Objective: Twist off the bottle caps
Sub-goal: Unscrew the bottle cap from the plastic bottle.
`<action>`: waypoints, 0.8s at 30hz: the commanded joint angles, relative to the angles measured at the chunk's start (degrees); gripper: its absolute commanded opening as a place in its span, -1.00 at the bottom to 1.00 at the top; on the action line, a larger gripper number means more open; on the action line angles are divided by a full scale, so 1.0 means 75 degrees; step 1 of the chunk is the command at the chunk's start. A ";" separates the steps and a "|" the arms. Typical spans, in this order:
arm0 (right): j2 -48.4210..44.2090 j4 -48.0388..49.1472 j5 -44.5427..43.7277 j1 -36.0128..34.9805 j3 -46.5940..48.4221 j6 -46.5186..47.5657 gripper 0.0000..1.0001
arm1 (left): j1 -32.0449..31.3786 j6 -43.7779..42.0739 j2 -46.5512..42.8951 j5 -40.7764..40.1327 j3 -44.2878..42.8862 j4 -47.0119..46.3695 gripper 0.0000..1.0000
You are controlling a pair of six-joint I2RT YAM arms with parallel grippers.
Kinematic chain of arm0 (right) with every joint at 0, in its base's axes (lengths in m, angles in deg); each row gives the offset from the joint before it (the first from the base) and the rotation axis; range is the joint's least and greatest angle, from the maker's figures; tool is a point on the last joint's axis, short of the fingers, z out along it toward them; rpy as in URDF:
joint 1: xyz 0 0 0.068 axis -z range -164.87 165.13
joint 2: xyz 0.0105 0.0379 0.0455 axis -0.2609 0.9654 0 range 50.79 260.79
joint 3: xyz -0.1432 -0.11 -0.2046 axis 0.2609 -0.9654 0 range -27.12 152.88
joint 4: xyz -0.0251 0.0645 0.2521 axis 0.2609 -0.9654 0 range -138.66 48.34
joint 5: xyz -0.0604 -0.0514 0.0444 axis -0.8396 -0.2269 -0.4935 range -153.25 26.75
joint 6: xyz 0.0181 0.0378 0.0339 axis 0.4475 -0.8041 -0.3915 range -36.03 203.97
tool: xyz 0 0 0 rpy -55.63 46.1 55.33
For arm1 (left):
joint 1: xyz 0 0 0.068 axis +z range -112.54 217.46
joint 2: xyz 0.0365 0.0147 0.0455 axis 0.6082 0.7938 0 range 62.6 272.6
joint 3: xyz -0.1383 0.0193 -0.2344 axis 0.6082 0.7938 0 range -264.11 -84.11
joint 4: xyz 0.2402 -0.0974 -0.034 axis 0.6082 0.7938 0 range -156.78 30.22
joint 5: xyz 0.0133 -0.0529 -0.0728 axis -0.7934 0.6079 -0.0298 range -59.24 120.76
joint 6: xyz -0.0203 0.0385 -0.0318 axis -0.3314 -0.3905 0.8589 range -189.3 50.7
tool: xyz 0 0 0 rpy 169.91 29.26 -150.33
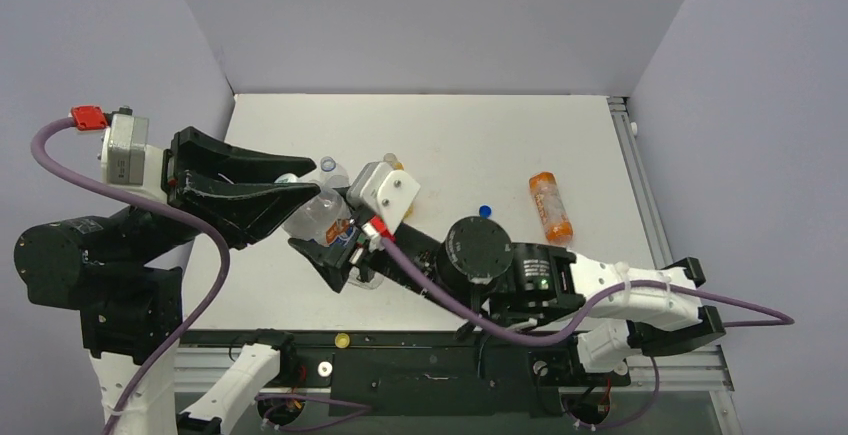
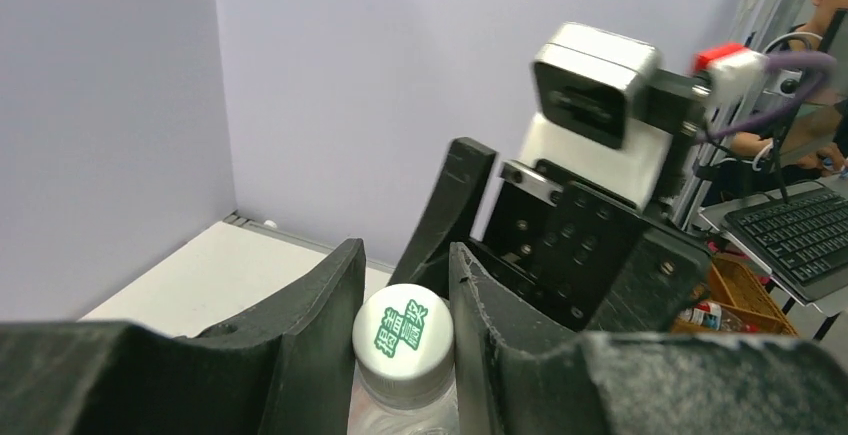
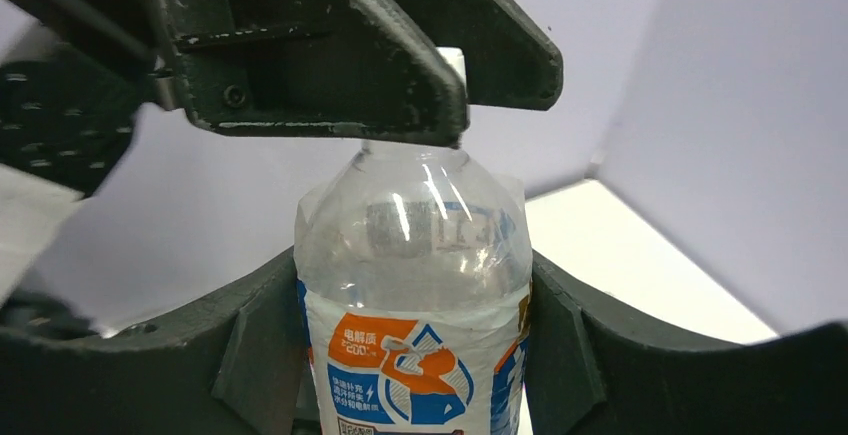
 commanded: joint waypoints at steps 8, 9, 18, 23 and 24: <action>0.2188 0.3384 -0.7018 -0.1674 0.1417 0.4757 -1.00 | 0.0120 -0.1978 -0.0062 -0.1498 -0.0253 0.1492 -1.00; 0.2319 0.3711 -0.7074 -0.1703 0.1488 0.4920 -1.00 | 0.0123 -0.2077 -0.0071 -0.1601 -0.0252 0.1522 -1.00; 0.1811 0.3785 -0.6850 -0.1685 0.1106 0.4271 -1.00 | 0.0162 -0.2234 -0.0202 -0.2083 -0.0239 0.1685 0.07; 0.0421 0.1617 -0.3869 -0.1057 0.0151 0.1149 -1.00 | 0.0165 -0.1659 -0.0437 -0.1662 -0.0213 0.1226 0.93; -0.0074 0.1105 -0.3098 -0.0538 -0.0003 0.0625 -1.00 | 0.0163 -0.1326 -0.0457 -0.1405 -0.0186 0.0984 0.93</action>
